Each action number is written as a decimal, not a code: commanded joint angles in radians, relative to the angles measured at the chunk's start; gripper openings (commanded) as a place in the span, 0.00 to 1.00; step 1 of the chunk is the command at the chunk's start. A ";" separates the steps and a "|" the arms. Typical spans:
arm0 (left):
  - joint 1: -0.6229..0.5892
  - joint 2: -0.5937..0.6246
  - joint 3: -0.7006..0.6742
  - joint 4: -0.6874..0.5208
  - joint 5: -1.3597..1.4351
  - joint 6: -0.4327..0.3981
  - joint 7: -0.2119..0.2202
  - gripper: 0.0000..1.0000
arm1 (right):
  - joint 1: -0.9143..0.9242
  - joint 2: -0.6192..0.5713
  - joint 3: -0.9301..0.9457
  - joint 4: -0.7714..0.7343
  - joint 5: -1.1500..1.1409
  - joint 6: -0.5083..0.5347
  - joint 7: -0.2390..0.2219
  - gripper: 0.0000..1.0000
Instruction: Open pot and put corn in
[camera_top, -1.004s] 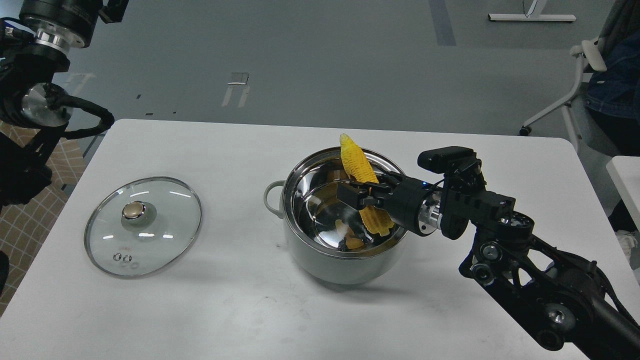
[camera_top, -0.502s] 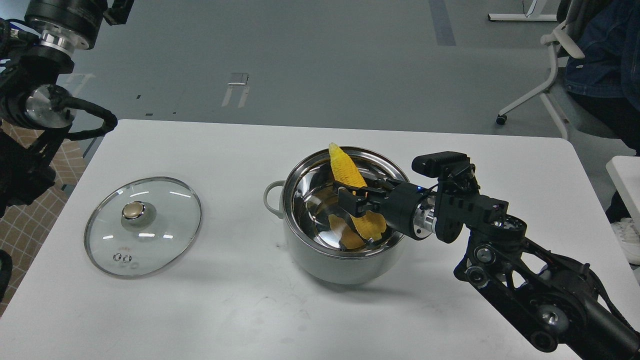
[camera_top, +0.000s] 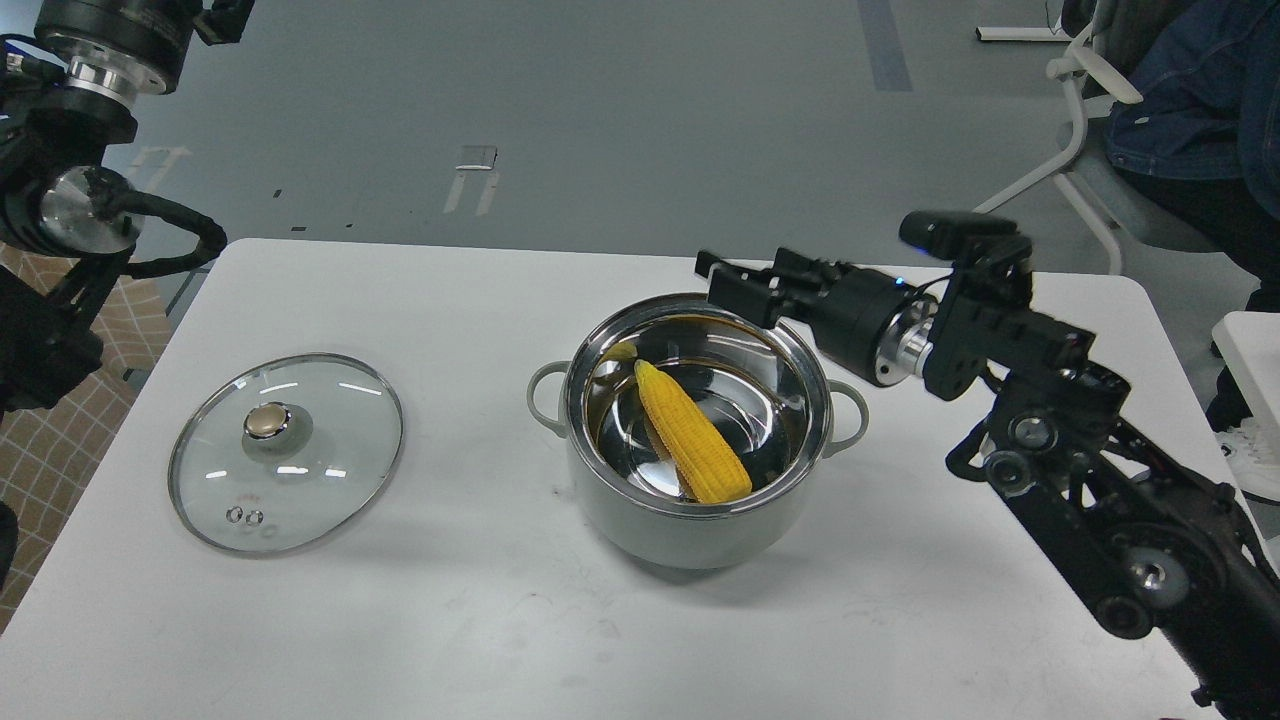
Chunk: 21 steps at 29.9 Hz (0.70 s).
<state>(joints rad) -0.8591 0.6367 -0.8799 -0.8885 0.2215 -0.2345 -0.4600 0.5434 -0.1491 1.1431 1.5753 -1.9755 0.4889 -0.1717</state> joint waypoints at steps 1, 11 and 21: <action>0.000 -0.006 -0.031 0.002 -0.002 -0.003 0.004 0.98 | 0.065 0.029 0.156 -0.015 0.100 0.000 0.001 0.97; 0.009 -0.040 -0.082 0.017 -0.043 -0.091 0.125 0.98 | 0.171 0.019 0.420 -0.253 0.585 -0.101 -0.003 0.96; 0.014 -0.132 -0.200 0.098 -0.142 -0.167 0.288 0.98 | 0.165 -0.032 0.478 -0.469 1.206 -0.113 -0.005 0.96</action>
<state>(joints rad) -0.8466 0.5234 -1.0677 -0.8069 0.0861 -0.3707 -0.1830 0.7145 -0.1787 1.6178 1.1557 -0.9227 0.3764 -0.1758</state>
